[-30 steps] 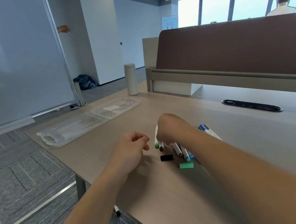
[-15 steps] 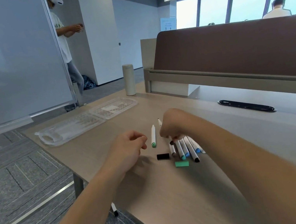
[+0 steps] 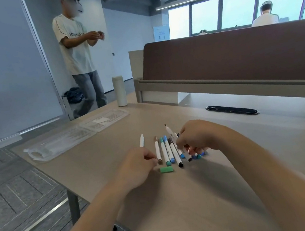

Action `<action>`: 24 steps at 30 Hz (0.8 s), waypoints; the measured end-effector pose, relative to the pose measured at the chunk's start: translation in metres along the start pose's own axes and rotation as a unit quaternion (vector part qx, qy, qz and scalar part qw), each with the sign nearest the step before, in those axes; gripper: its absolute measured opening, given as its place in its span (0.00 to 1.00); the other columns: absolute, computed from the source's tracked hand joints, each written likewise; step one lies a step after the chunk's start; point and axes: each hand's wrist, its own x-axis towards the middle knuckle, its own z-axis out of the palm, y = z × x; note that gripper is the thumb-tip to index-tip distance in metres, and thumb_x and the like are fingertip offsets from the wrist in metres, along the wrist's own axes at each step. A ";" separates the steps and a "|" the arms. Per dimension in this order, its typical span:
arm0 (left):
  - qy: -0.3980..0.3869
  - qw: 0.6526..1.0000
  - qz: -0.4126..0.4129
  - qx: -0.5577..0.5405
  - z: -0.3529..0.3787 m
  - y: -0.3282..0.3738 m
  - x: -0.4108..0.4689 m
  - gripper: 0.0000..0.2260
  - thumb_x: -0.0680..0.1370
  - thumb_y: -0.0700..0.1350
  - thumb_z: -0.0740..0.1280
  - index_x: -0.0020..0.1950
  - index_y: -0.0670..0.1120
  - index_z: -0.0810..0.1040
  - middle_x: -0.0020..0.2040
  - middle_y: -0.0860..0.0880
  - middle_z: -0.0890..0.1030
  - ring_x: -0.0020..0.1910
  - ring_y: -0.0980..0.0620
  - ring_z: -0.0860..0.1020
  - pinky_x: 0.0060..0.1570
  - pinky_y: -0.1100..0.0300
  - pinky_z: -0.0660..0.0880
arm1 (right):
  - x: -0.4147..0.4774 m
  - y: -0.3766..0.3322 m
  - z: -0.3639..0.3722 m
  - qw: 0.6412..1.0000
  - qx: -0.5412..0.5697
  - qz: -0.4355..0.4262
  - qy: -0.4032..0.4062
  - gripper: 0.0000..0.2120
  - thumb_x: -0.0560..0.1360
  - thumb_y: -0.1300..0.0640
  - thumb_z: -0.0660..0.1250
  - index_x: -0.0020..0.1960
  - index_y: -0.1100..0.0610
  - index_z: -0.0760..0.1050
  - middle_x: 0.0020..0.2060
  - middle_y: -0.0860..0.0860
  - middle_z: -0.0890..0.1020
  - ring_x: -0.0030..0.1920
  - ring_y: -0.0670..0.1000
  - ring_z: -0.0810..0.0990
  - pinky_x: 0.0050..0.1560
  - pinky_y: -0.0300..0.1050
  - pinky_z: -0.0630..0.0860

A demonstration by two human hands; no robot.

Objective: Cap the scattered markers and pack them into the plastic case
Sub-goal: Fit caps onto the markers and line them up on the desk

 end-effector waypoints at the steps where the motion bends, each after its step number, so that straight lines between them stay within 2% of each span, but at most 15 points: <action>1: -0.006 1.000 0.007 0.010 0.002 0.001 -0.001 0.03 0.78 0.46 0.68 0.46 0.52 0.82 0.42 0.56 0.79 0.43 0.57 0.77 0.43 0.63 0.73 | -0.001 0.003 0.000 1.000 0.001 -0.002 -0.004 0.10 0.74 0.59 0.67 0.48 0.65 0.79 0.33 0.56 0.80 0.28 0.52 0.76 0.28 0.37 0.71; 3: -0.024 1.000 0.016 0.012 0.004 0.004 -0.003 0.02 0.77 0.47 0.69 0.46 0.52 0.82 0.40 0.56 0.79 0.39 0.59 0.76 0.37 0.66 0.69 | -0.003 0.005 0.001 1.000 -0.009 -0.009 -0.016 0.12 0.74 0.57 0.68 0.50 0.66 0.80 0.33 0.56 0.81 0.30 0.54 0.76 0.30 0.38 0.71; 6: -0.038 0.998 0.023 0.047 0.006 0.006 -0.004 0.03 0.75 0.49 0.72 0.47 0.53 0.82 0.39 0.55 0.78 0.37 0.58 0.74 0.34 0.65 0.67 | -0.004 0.007 0.000 0.999 -0.018 -0.009 -0.035 0.15 0.73 0.57 0.68 0.52 0.67 0.80 0.31 0.56 0.81 0.31 0.55 0.74 0.31 0.39 0.69; 10: -0.038 0.995 0.033 0.082 0.011 0.006 -0.004 0.04 0.73 0.50 0.73 0.47 0.54 0.81 0.38 0.56 0.74 0.35 0.58 0.72 0.31 0.64 0.64 | -0.003 0.007 -0.003 0.998 0.005 -0.007 -0.059 0.10 0.73 0.59 0.68 0.49 0.66 0.79 0.31 0.57 0.80 0.32 0.56 0.73 0.28 0.38 0.68; 12: -0.039 0.996 0.030 0.079 0.013 0.005 -0.004 0.04 0.73 0.50 0.73 0.45 0.54 0.80 0.38 0.55 0.74 0.34 0.58 0.71 0.31 0.64 0.63 | -0.002 0.007 -0.003 0.998 0.010 -0.007 -0.064 0.11 0.73 0.59 0.67 0.49 0.67 0.79 0.32 0.58 0.81 0.33 0.56 0.74 0.29 0.39 0.68; 15: -0.039 0.997 0.020 0.068 0.013 0.002 -0.003 0.04 0.75 0.49 0.72 0.45 0.54 0.78 0.39 0.55 0.75 0.36 0.58 0.72 0.33 0.64 0.64 | -0.001 0.007 -0.001 0.997 -0.016 -0.003 -0.073 0.16 0.74 0.58 0.67 0.56 0.68 0.79 0.38 0.62 0.83 0.33 0.56 0.75 0.31 0.42 0.68; 17: -0.038 0.997 0.015 0.071 0.013 0.000 -0.003 0.03 0.76 0.50 0.71 0.47 0.53 0.79 0.41 0.55 0.76 0.38 0.57 0.74 0.34 0.64 0.66 | -0.001 0.007 0.000 0.997 -0.029 0.002 -0.077 0.16 0.74 0.58 0.68 0.57 0.67 0.79 0.36 0.61 0.83 0.30 0.55 0.74 0.27 0.40 0.67; 19: -0.041 0.997 0.005 0.067 0.013 -0.002 -0.003 0.04 0.77 0.51 0.70 0.48 0.51 0.80 0.43 0.54 0.78 0.41 0.56 0.76 0.37 0.62 0.68 | 0.000 0.008 0.000 0.996 -0.026 0.008 -0.082 0.16 0.74 0.60 0.69 0.58 0.67 0.78 0.36 0.59 0.83 0.32 0.55 0.76 0.27 0.39 0.67; 22: -0.042 0.997 0.001 0.063 0.011 -0.004 -0.001 0.05 0.78 0.52 0.68 0.49 0.52 0.81 0.45 0.53 0.80 0.43 0.54 0.77 0.41 0.60 0.71 | 0.002 0.010 -0.002 0.995 -0.021 0.015 -0.099 0.16 0.73 0.60 0.70 0.57 0.67 0.78 0.41 0.61 0.85 0.37 0.56 0.79 0.37 0.43 0.73; 24: -0.037 0.998 0.001 0.049 0.010 -0.006 -0.001 0.04 0.78 0.51 0.68 0.47 0.52 0.80 0.42 0.54 0.80 0.41 0.55 0.77 0.42 0.59 0.72 | 0.001 0.012 -0.005 0.994 -0.028 0.007 -0.109 0.15 0.72 0.61 0.71 0.57 0.66 0.78 0.42 0.61 0.85 0.37 0.55 0.79 0.42 0.45 0.75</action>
